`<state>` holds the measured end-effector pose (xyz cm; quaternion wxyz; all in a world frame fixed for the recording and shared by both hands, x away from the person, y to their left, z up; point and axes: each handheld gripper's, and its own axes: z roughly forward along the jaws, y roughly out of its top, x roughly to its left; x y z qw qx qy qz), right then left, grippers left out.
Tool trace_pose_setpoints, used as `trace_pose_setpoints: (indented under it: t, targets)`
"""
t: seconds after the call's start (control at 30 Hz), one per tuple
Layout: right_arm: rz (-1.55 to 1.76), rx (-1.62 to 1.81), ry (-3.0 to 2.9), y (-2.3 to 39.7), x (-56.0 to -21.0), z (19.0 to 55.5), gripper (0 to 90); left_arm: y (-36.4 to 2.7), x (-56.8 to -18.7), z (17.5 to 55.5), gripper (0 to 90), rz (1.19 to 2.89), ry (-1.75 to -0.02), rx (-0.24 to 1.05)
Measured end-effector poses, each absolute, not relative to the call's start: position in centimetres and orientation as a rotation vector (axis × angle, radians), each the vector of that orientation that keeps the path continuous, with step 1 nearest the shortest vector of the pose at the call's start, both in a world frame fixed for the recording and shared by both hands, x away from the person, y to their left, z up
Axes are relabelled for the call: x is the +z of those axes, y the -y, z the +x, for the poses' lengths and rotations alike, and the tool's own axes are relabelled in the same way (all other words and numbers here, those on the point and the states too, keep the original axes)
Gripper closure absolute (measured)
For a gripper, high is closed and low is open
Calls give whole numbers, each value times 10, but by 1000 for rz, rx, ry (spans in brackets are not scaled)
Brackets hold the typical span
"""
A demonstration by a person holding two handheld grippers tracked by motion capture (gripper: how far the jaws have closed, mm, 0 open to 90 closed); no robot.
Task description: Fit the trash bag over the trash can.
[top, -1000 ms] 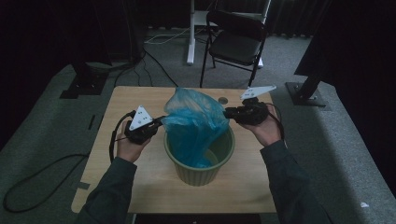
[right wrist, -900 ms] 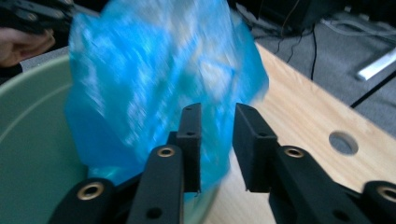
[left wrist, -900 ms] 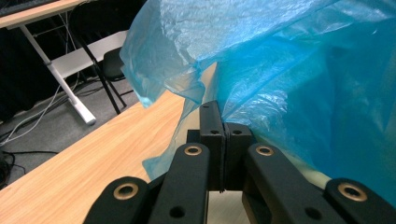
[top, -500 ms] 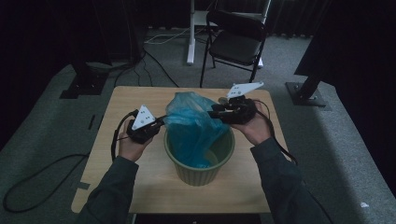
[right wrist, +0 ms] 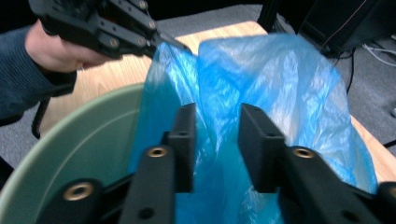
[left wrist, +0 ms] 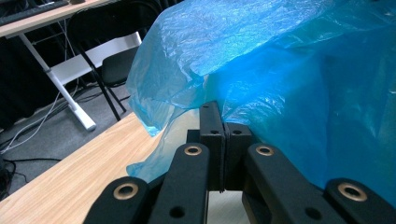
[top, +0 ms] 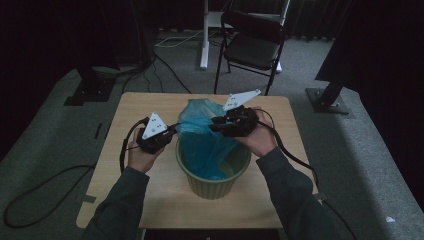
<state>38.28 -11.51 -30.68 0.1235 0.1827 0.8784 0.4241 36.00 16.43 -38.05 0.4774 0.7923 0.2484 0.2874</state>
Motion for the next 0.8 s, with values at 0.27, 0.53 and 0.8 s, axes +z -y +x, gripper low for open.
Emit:
trace_pose_setpoints:
  t: [0.27, 0.53, 0.8]
  targets:
    - [570, 1166, -2554, 130, -311, 381, 899, -169, -383, 358, 891, 1928, -622, 701]
    - [657, 1202, -2533, 166, -321, 378, 899, -177, -392, 353, 891, 1916, -644, 688]
    - [748, 1215, -2522, 198, -337, 377, 899, -182, -397, 349, 887, 1919, -658, 679]
